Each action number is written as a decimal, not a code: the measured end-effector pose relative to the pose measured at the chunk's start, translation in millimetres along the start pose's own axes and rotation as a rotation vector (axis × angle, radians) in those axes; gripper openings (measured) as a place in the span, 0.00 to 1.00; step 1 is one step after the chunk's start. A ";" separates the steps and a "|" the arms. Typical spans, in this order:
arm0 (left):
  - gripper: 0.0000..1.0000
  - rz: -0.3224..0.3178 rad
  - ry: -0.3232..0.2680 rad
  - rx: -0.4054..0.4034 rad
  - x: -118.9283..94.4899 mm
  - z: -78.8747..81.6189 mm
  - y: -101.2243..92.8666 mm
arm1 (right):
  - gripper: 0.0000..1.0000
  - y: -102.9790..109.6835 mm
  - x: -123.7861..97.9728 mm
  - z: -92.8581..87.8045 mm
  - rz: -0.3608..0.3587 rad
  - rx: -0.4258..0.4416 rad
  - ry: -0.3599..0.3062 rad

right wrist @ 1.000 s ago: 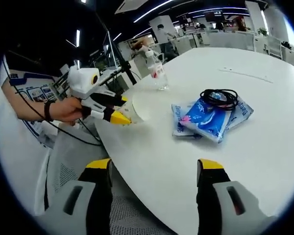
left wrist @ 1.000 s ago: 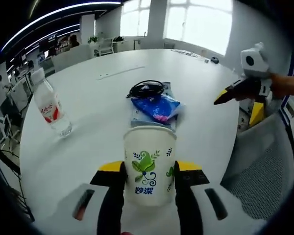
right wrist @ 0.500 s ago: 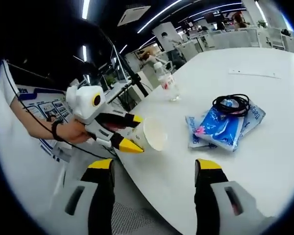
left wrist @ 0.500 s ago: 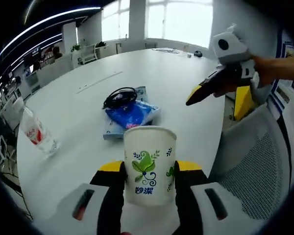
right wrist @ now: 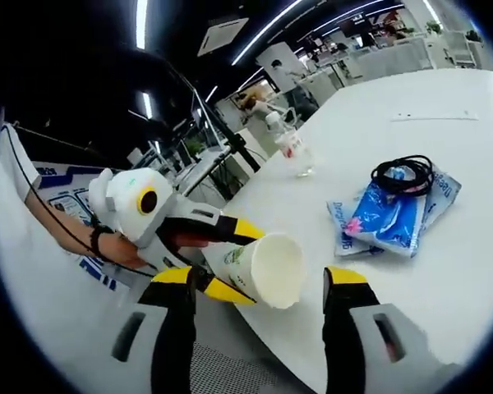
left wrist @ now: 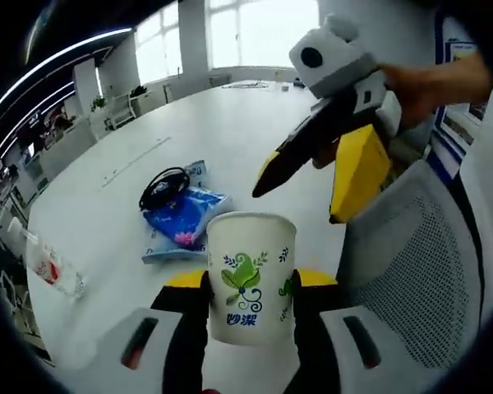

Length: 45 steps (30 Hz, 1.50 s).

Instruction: Arrange the tabletop items into an orderly group along one side of the table until the central work area is clear of visible clutter.

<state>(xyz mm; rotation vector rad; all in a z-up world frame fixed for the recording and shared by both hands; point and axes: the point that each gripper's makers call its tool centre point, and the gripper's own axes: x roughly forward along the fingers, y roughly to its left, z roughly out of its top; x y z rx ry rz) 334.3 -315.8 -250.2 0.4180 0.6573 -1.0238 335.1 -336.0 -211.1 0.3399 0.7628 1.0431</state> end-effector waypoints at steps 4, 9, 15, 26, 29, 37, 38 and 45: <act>0.40 -0.011 -0.011 0.018 0.2 6.1 -5.4 | 0.57 2.8 2.4 0.9 0.016 0.024 -0.011; 0.40 -0.014 -0.021 0.035 -0.4 10.5 -7.7 | 0.48 8.9 6.0 0.0 0.041 0.033 -0.007; 0.40 -0.021 -0.023 0.058 -0.4 13.2 -10.9 | 0.33 12.2 7.5 -0.1 0.059 0.060 -0.025; 0.40 -0.026 -0.028 0.075 -0.1 16.6 -14.0 | 0.01 20.0 6.7 0.9 0.108 0.112 -0.057; 0.40 -0.035 -0.030 0.076 0.2 16.3 -16.5 | 0.00 23.5 6.9 0.2 0.119 0.114 -0.052; 0.41 -0.037 -0.034 0.065 1.2 16.4 -15.6 | 0.00 21.2 7.9 2.3 0.104 0.121 -0.059; 0.41 -0.037 -0.033 0.064 1.3 16.2 -15.7 | 0.00 20.5 8.5 2.6 0.101 0.125 -0.058; 0.41 -0.035 -0.024 0.045 4.4 14.5 -15.0 | 0.00 15.5 9.1 3.1 0.062 0.159 -0.074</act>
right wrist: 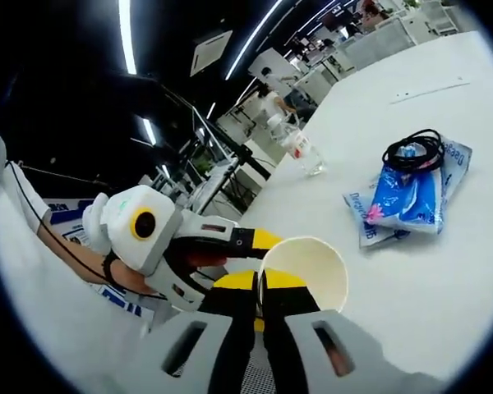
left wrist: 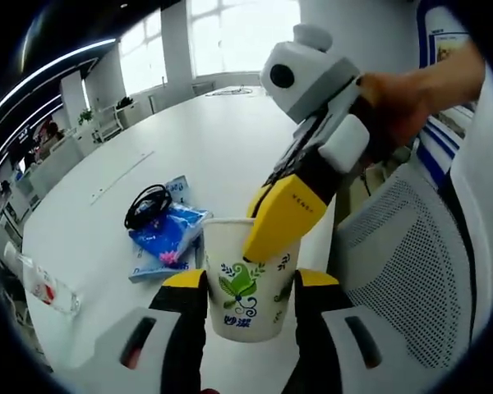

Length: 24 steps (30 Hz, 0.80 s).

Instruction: Arrange the tabletop items into an orderly group along one side of the table until the central work area is clear of visible clutter.

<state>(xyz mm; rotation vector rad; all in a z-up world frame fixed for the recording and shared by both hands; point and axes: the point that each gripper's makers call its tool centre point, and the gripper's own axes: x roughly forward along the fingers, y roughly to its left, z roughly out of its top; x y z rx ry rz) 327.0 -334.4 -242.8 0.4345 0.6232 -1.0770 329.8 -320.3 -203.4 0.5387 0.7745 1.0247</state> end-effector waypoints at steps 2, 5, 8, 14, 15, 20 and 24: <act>0.42 -0.001 0.004 -0.006 0.8 -1.0 0.7 | 0.00 -1.8 -1.0 1.5 -0.009 0.011 -0.010; 0.42 0.004 0.008 -0.024 0.8 -1.9 2.6 | 0.00 -3.9 -1.9 3.0 -0.021 0.009 -0.017; 0.44 0.012 0.011 -0.036 -0.5 -3.6 4.5 | 0.00 -10.3 -4.4 6.9 -0.050 -0.012 -0.028; 0.44 0.035 0.000 -0.069 -7.1 -3.7 10.0 | 0.00 -18.1 -10.2 17.4 -0.076 -0.017 -0.063; 0.44 0.039 -0.002 -0.075 -8.1 -3.7 11.5 | 0.00 -19.4 -10.6 18.8 -0.078 -0.016 -0.064; 0.44 0.073 -0.033 -0.148 -15.6 -3.5 22.0 | 0.00 -21.4 -11.0 24.7 -0.084 -0.029 -0.067; 0.45 0.105 -0.060 -0.219 -22.7 -5.5 31.8 | 0.00 -24.6 -10.9 31.2 -0.091 -0.035 -0.077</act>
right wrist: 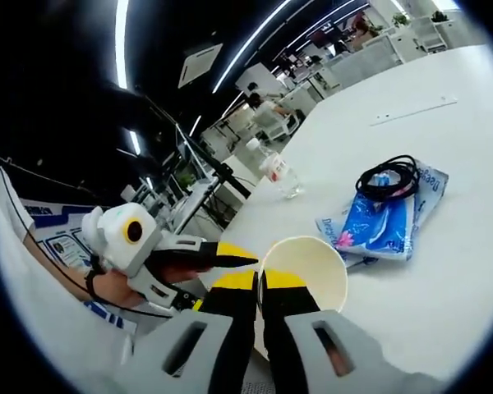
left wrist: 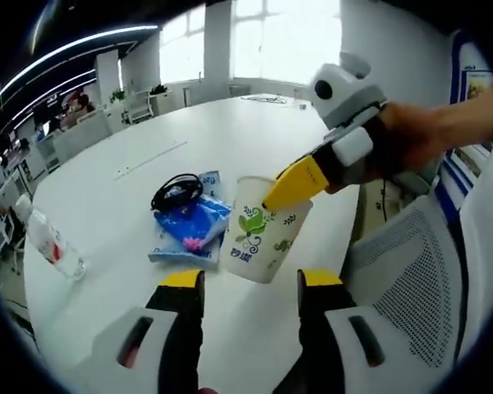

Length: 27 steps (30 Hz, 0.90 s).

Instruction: Arrange the tabletop items into an orderly group along one side of the table until the central work area is clear of visible clutter.

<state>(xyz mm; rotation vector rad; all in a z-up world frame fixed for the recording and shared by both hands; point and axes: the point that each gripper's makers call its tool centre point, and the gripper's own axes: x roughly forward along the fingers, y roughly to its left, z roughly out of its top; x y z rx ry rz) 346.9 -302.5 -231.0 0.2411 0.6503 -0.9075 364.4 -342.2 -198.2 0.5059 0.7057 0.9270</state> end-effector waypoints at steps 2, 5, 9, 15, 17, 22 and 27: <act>0.46 0.017 -0.019 -0.045 -3.8 0.5 6.5 | 0.00 -1.5 1.0 2.5 -0.003 -0.003 -0.002; 0.48 0.046 -0.047 -0.095 -10.7 1.4 17.5 | 0.00 -0.8 2.0 5.2 -0.003 -0.009 0.000; 0.50 0.087 -0.068 -0.120 -20.3 1.4 29.6 | 0.00 -2.2 4.5 9.7 -0.010 -0.026 0.006; 0.52 0.147 -0.096 -0.194 -34.4 -5.4 49.1 | 0.00 -8.3 7.4 16.2 -0.026 -0.039 0.010; 0.52 0.160 -0.100 -0.207 -37.7 -7.8 53.1 | 0.00 -9.7 8.6 18.2 -0.026 -0.048 0.016; 0.52 0.196 -0.108 -0.244 -48.8 -16.3 65.1 | 0.00 -12.6 12.2 20.2 -0.028 -0.061 0.033; 0.52 0.229 -0.118 -0.279 -57.4 -23.2 75.7 | 0.00 -14.5 16.3 22.3 -0.028 -0.069 0.047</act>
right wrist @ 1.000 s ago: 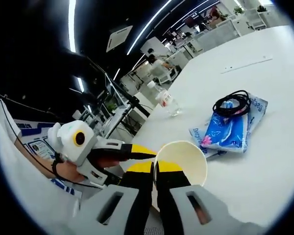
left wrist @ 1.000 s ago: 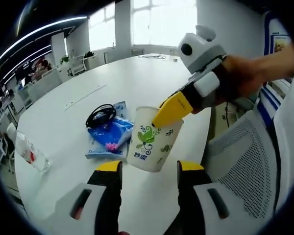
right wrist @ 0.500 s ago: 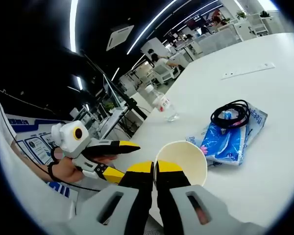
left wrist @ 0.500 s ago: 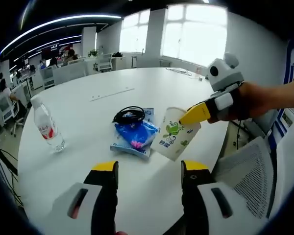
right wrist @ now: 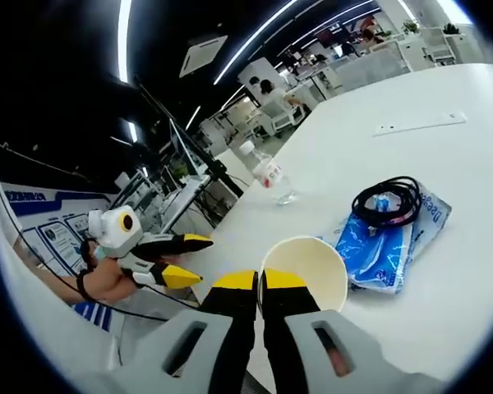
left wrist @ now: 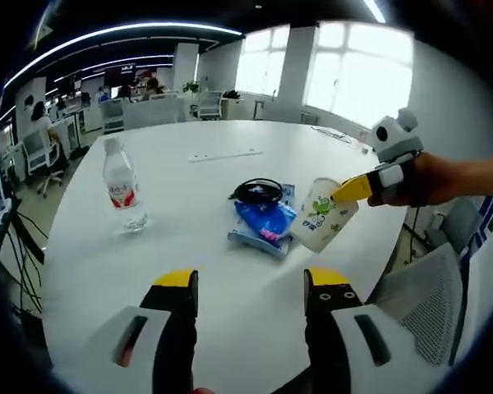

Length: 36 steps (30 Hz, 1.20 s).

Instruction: Arrange the tabletop items into an orderly group along one side of the table until the central work area is clear of visible clutter.

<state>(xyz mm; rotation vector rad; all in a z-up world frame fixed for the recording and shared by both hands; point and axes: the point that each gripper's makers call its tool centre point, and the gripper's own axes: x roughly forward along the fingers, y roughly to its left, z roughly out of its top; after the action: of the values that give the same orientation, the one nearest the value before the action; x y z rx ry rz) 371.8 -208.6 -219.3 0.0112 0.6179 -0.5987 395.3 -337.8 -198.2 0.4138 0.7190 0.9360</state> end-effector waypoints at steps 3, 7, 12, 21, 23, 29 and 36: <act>0.52 0.020 -0.007 -0.021 -3.1 -1.2 8.6 | 0.00 0.1 3.7 0.3 0.002 -0.006 0.012; 0.52 0.033 -0.013 -0.036 -5.6 -1.4 15.6 | 0.00 0.9 9.4 2.5 0.009 -0.018 0.023; 0.52 0.042 -0.018 -0.047 -8.2 -1.2 21.0 | 0.00 3.1 18.6 6.2 0.017 -0.036 0.037; 0.51 0.049 -0.026 -0.064 -10.6 -0.7 29.4 | 0.00 5.2 39.7 14.9 0.032 -0.064 0.064; 0.51 0.050 -0.026 -0.065 -11.0 -0.8 31.0 | 0.00 6.2 45.0 16.5 0.035 -0.071 0.071; 0.51 0.054 -0.030 -0.081 -12.5 -2.9 34.4 | 0.00 8.6 59.3 20.7 0.050 -0.091 0.092; 0.51 0.057 -0.037 -0.095 -13.1 -4.6 33.5 | 0.00 10.9 76.7 22.8 0.066 -0.125 0.130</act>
<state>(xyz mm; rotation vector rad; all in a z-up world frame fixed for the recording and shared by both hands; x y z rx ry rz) 378.6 -173.1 -221.4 -0.0710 0.6081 -0.5131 435.2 -267.9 -204.5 0.2699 0.7637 1.0712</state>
